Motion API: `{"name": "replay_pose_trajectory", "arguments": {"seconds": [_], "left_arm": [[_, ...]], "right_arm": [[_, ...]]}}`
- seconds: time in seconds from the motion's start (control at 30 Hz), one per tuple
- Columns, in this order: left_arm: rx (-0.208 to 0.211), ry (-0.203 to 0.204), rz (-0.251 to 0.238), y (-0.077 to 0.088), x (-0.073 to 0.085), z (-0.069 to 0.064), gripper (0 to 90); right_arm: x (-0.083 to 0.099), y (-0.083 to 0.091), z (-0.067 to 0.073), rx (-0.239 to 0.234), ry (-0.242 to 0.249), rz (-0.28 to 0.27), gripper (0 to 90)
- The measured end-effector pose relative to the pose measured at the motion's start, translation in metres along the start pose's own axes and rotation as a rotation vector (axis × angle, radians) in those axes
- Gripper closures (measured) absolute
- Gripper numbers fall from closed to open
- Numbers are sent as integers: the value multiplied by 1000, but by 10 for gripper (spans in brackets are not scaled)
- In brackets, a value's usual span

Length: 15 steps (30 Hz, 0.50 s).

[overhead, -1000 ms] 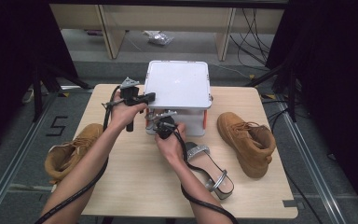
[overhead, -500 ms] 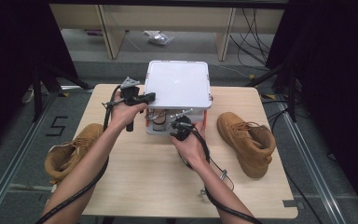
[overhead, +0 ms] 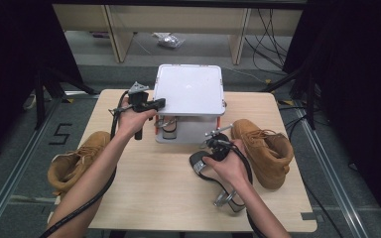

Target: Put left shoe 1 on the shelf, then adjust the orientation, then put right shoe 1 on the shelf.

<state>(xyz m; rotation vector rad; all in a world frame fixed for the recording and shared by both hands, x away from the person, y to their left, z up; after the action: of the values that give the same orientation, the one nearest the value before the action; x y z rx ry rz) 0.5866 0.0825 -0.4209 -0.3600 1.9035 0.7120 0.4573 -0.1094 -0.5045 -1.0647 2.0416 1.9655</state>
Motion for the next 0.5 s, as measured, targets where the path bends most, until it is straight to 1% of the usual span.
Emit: {"name": "replay_pose_trajectory", "arguments": {"seconds": [0.03, 0.07, 0.1, 0.13, 0.17, 0.2, 0.23, 0.27, 0.33, 0.37, 0.43, 0.47, 0.5], "left_arm": [[-1, 1, 0, 0, 0, 0, 897], [-3, 1, 0, 0, 0, 0, 898], [-3, 1, 0, 1, 0, 0, 898], [-3, 2, -1, 0, 0, 0, 898], [-1, -6, 2, 0, 0, 0, 898], [-4, -7, 4, 0, 0, 0, 898], [-5, -5, 7, 0, 0, 0, 898], [-4, -2, 8, 0, 0, 0, 898], [3, 7, 11, 0, 0, 0, 898], [6, 7, 8, 0, 0, 0, 898], [8, 8, 2, 0, 0, 1, 898], [6, 7, -1, 0, 0, 1, 898], [4, 5, -1, 0, 0, 0, 898]], "right_arm": [[3, 1, -4, 2, 3, -10, 488], [7, 2, -7, 0, -2, -8, 484], [12, 4, -9, -5, -9, 7, 483], [14, 4, -12, -9, -21, 3, 483], [20, 6, -16, -14, -32, 13, 483], [24, 7, -20, -12, -25, 11, 483], [27, 8, -22, -13, -44, 20, 483], [29, 9, -24, -11, -37, 14, 483], [35, 12, -28, -17, -40, 27, 480], [37, 14, -29, -18, -52, 36, 477], [41, 16, -31, -15, -43, 35, 472], [43, 17, -31, -15, -46, 47, 468], [44, 18, -32, -19, -31, 40, 465]]}}
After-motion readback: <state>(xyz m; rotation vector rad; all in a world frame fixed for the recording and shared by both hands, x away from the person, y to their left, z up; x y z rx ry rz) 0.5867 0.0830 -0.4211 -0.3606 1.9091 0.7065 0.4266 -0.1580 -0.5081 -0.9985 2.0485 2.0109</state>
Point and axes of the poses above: each handheld gripper's, and its own axes: y roughly backward along the jaws, x roughly out of its underside, z roughly to its left, the point moved 9 cm from there along -y, roughly forward along the jaws, and after that the axes turned 15 degrees about x, right-handed, at the moved point
